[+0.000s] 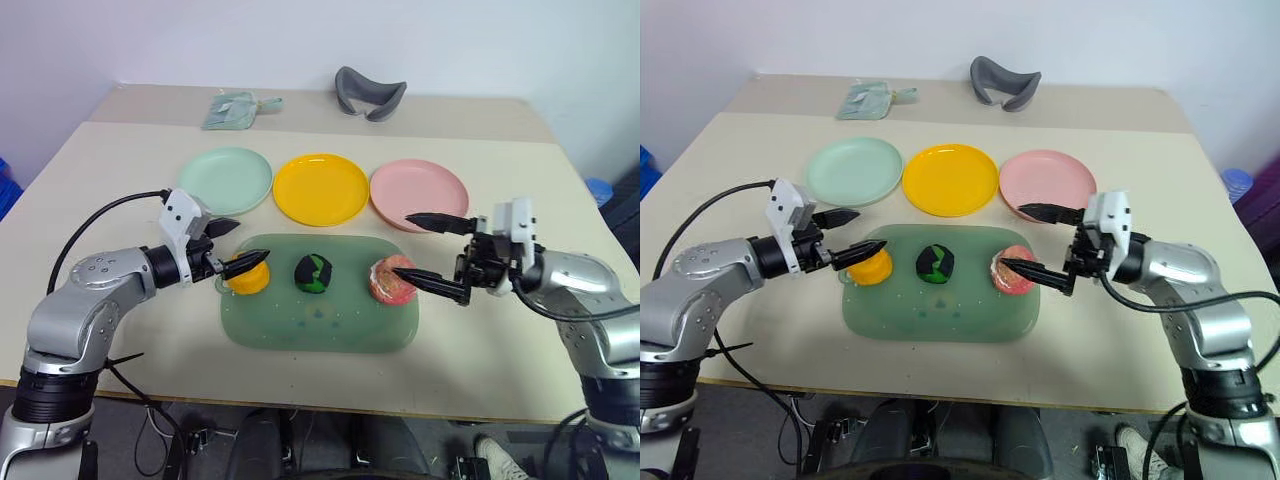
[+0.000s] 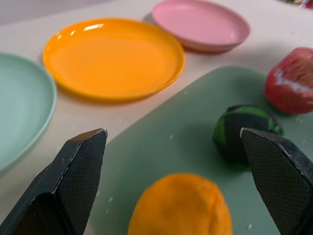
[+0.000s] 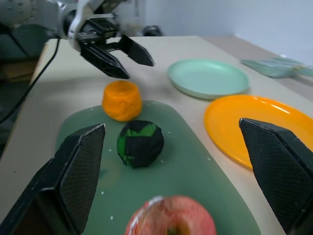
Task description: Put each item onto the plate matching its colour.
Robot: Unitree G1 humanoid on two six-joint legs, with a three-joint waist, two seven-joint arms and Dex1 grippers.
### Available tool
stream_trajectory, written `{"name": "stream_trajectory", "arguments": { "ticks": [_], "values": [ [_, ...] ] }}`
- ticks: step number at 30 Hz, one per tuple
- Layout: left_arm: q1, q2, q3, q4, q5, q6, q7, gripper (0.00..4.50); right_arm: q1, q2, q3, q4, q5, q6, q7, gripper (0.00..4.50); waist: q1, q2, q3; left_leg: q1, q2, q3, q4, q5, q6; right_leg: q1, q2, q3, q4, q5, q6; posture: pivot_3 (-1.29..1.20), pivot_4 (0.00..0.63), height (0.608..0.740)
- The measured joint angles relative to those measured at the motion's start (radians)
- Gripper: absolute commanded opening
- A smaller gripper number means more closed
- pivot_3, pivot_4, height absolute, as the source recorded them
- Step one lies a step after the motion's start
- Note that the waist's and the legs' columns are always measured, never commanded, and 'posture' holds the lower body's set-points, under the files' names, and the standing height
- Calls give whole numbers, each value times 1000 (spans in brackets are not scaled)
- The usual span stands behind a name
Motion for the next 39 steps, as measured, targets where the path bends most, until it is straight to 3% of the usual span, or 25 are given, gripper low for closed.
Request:
{"name": "stream_trajectory", "arguments": {
  "ticks": [8, 18, 19, 22, 28, 31, 35, 39],
  "values": [
    [63, 67, -46, -32, 66, -19, -16, 4500, -91, 48, 86, 71, -46, -20, 36, 4459, 2, 0, 0, 0, 0, 0, 0, 0, 0, -1, 0, 0, 0, 0, 0, 0, 150, 740],
    [7, 11, -201, 32, 187, -15, 43, 4500, -135, 67, 110, 99, -75, -29, 42, 4459, -1, 0, 0, 0, 0, 1, 0, 0, 0, -2, 0, 0, 1, 0, 0, 0, 150, 740],
    [-1, -5, -208, 44, 192, -12, 49, 3966, -135, 68, 110, 102, -76, -30, 43, 4500, -1, 0, 0, 0, 0, 1, 0, 0, 0, -2, 0, 0, 1, 0, 0, 0, 150, 740],
    [-18, -23, -225, 53, 208, -12, 61, 3019, -135, 69, 110, 105, -76, -38, 43, 4500, 3, 0, 0, 0, 0, 1, 0, 0, 0, -1, 0, 0, 1, 0, 0, 0, 150, 740],
    [-33, -57, -222, 68, 211, -14, 69, 3013, -135, 69, 108, 106, -77, -49, 32, 4500, 2, 0, 0, 0, 0, 1, 0, 0, 0, -1, 0, 0, 1, 0, 0, 0, 150, 740],
    [-108, -120, -193, 129, 221, -40, 121, 3013, -136, 72, 103, 109, -90, -45, -22, 4500, 6, 0, 1, -1, 0, 1, 1, 0, 0, -1, 0, 0, 1, 0, 0, 0, 150, 740],
    [-276, -172, -176, 258, 328, -211, 226, 3013, -170, 115, 91, 132, -132, -19, -151, 4500, 5, 0, 1, -1, 0, 1, 1, 0, 0, -1, 0, 0, 1, 0, 0, 0, 150, 740],
    [-492, -339, -168, 531, 369, -259, 323, 3013, -221, 175, 82, 174, -197, 41, -322, 4500, 19, 0, 1, -1, 0, 4, 2, 0, 0, -1, 0, -1, 1, 0, 0, 0, 150, 740]
  ]
}}
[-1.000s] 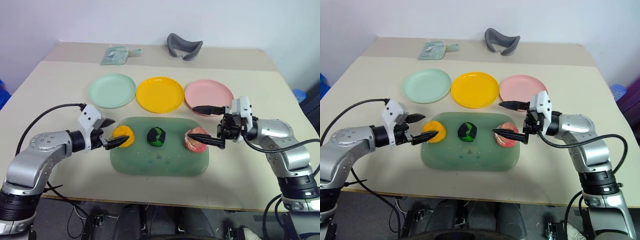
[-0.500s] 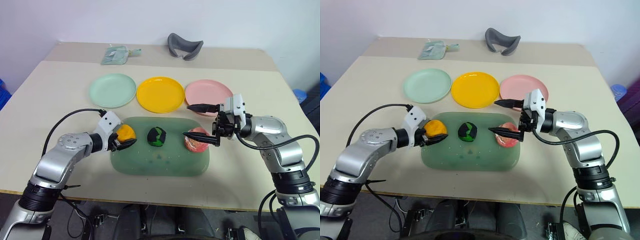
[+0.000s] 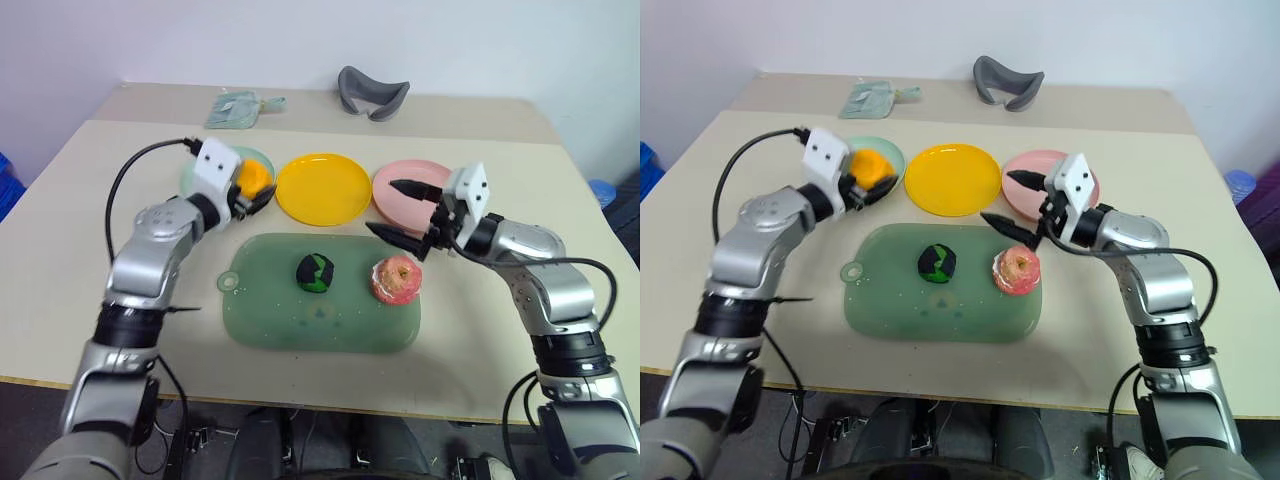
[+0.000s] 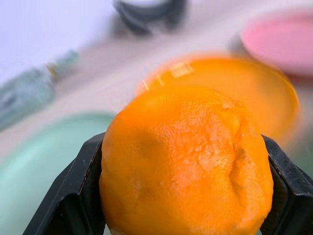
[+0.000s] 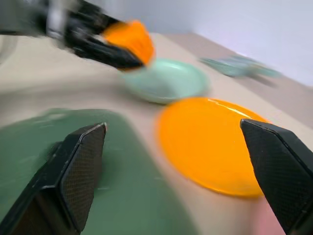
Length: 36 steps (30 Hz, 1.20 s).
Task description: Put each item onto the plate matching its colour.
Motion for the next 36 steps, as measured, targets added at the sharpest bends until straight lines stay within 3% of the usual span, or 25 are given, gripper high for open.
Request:
{"name": "stream_trajectory", "arguments": {
  "ticks": [8, 10, 12, 21, 24, 28, 36],
  "values": [
    [-261, -184, -7, 541, 84, -162, 134, 3013, -29, 62, -3, -7, -55, 61, -181, 4500, 0, 0, 0, -2, 0, 2, -2, 0, 0, -3, 0, 0, -1, 0, 0, 0, 150, 740],
    [-300, -206, -6, 644, 99, -208, 140, 4032, -14, 62, -6, -45, -55, 80, -206, 4500, 0, 0, 0, -2, 0, 2, -3, 0, 0, -3, 0, 0, -1, 0, 1, 0, 150, 740],
    [-332, -217, -2, 734, 108, -254, 142, 4435, 20, 56, -25, -99, -52, 106, -225, 4500, -1, 0, 0, -2, 0, 2, -3, 0, 0, -3, 0, 0, -1, 0, 1, 0, 150, 740],
    [-382, -235, 17, 863, 124, -341, 101, 4435, 179, -9, -118, -285, -12, 195, -242, 4500, 0, -1, 1, -2, 0, 1, -2, 0, 0, -2, 0, 0, -1, 0, 1, 0, 150, 740],
    [-380, -235, 20, 839, 118, -348, 34, 4435, 239, -43, -160, -355, 20, 225, -229, 4500, 1, -1, 1, -2, 0, 1, -2, 0, 0, -2, 0, 0, -1, 0, 1, 0, 150, 740],
    [-291, -190, 9, 603, 83, -315, -141, 4435, 356, -91, -250, -451, 103, 263, -183, 4500, -1, -1, 1, -2, 0, 1, -3, 0, 0, -2, 0, 0, -1, -1, 1, 0, 150, 740],
    [38, 95, -30, -6, -110, -87, -616, 4435, 559, -177, -431, -593, 312, 290, -35, 4500, -21, -1, 1, 0, 0, -3, -2, 0, -1, 0, 1, 0, 0, -1, 1, 0, 150, 740]
  ]
}}
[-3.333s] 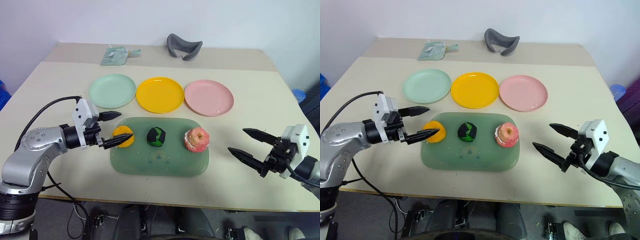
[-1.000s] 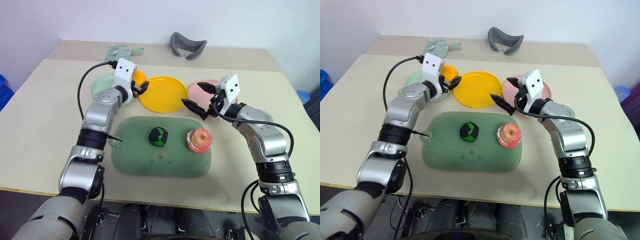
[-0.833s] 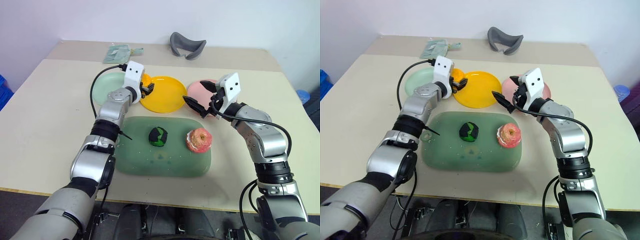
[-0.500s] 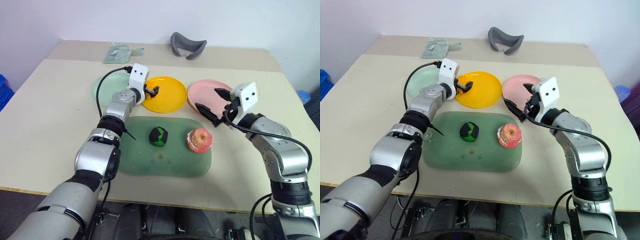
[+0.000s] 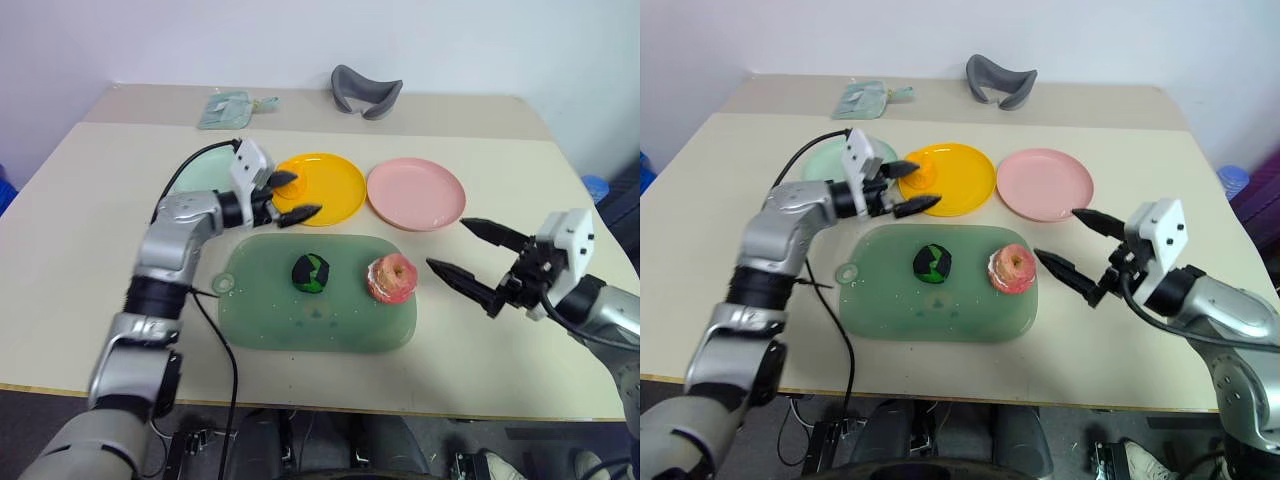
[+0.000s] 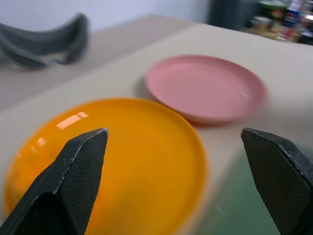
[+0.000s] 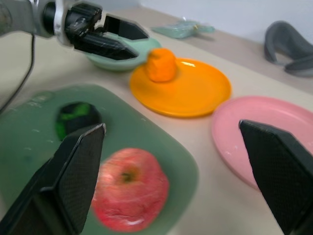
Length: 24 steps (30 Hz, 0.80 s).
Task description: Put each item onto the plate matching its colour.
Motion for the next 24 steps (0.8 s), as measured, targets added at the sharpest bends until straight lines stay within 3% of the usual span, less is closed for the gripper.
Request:
{"name": "stream_trajectory", "arguments": {
  "ticks": [8, 14, 21, 24],
  "values": [
    [101, 155, -71, -176, -76, 97, -238, 4435, 74, -10, -3, 8, 0, -43, 50, 4500, 23, 0, 0, 0, -1, -2, 1, 0, 1, 1, 0, 0, -1, 0, 0, 0, 150, 740],
    [101, 145, -165, -198, -27, 87, -246, 4435, 143, -11, -1, 14, -4, -82, 94, 4500, 25, 0, 0, 0, -1, -3, 1, -1, 1, 2, 0, 0, -1, 0, 0, 0, 150, 740],
    [62, 106, -238, -73, 100, -21, -206, 4435, 189, -16, -3, 13, -4, -119, 118, 4500, 25, 0, 0, 0, -1, -3, 1, -1, 1, 1, 0, 0, -1, 0, 0, 0, 150, 740],
    [54, 87, -239, -24, 123, -58, -192, 3668, 207, -21, -10, 12, -4, -119, 115, 4500, 25, 0, 0, 0, -1, -3, 1, -1, 2, 1, 0, 0, -1, 0, 0, 0, 150, 740]
  ]
}}
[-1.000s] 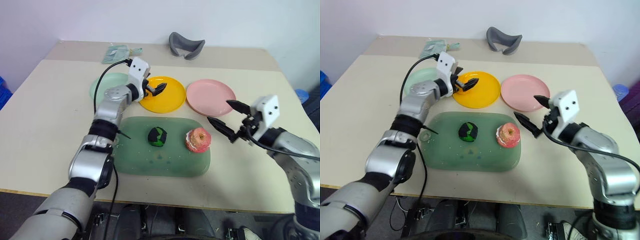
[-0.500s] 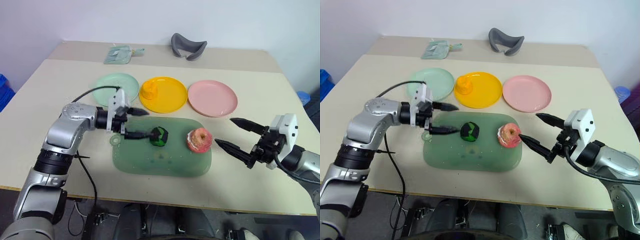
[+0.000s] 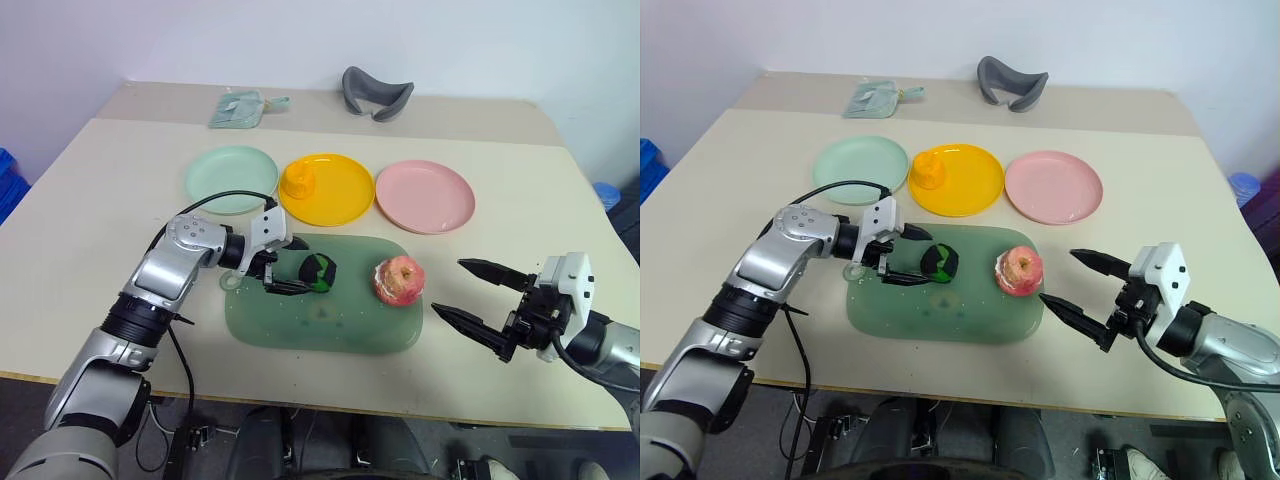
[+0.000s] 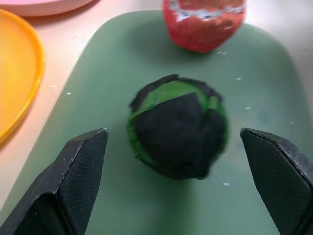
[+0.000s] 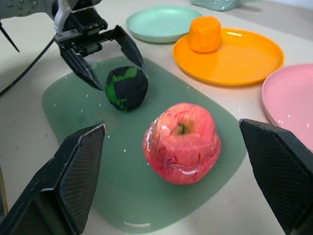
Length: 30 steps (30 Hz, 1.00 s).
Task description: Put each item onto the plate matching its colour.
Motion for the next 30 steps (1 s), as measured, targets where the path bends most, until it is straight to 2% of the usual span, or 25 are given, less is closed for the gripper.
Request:
{"name": "stream_trajectory", "arguments": {
  "ticks": [4, 12, 15, 18, 25, 30],
  "values": [
    [3, -22, 8, 22, -9, -1, 1, 3668, 6, -6, -4, -1, 1, 0, -8, 4500, 0, 0, 0, 0, 0, 0, 0, 0, 0, 0, 0, 0, 0, 0, 0, 0, 150, 740],
    [110, -60, 187, -36, -154, 157, 113, 3668, -24, -18, -4, 0, 2, 0, -33, 4500, -4, 0, 0, 0, 0, -1, 0, 0, 0, 0, 0, 1, 0, 0, 0, 0, 150, 740],
    [141, -54, 214, -74, -175, 178, 137, 3668, -39, -18, 2, 5, 2, 0, -36, 4500, 2, 0, 0, 0, 0, -1, 0, 0, 0, 0, 0, 0, 0, 0, 0, 0, 150, 740],
    [145, -54, 212, -122, -204, 218, 128, 4456, -61, -18, 14, 18, 1, 0, -28, 4500, 1, 0, 0, 0, 0, -1, 1, 0, 1, 1, -1, 0, 0, 0, 0, 0, 150, 740],
    [143, -38, 160, -191, -214, 259, 115, 4456, -83, -18, 24, 46, -6, -4, -22, 4500, -1, 0, 0, 0, 0, -1, 0, 0, 0, 1, 0, 1, 0, 0, 0, 0, 150, 740],
    [100, -43, 91, -163, -123, 239, 173, 4456, -82, -18, 28, 45, -20, -14, -21, 4500, 1, 0, 0, 0, 0, -1, 0, 0, 0, 1, 0, 1, 0, 0, 0, 0, 150, 740]
  ]
}}
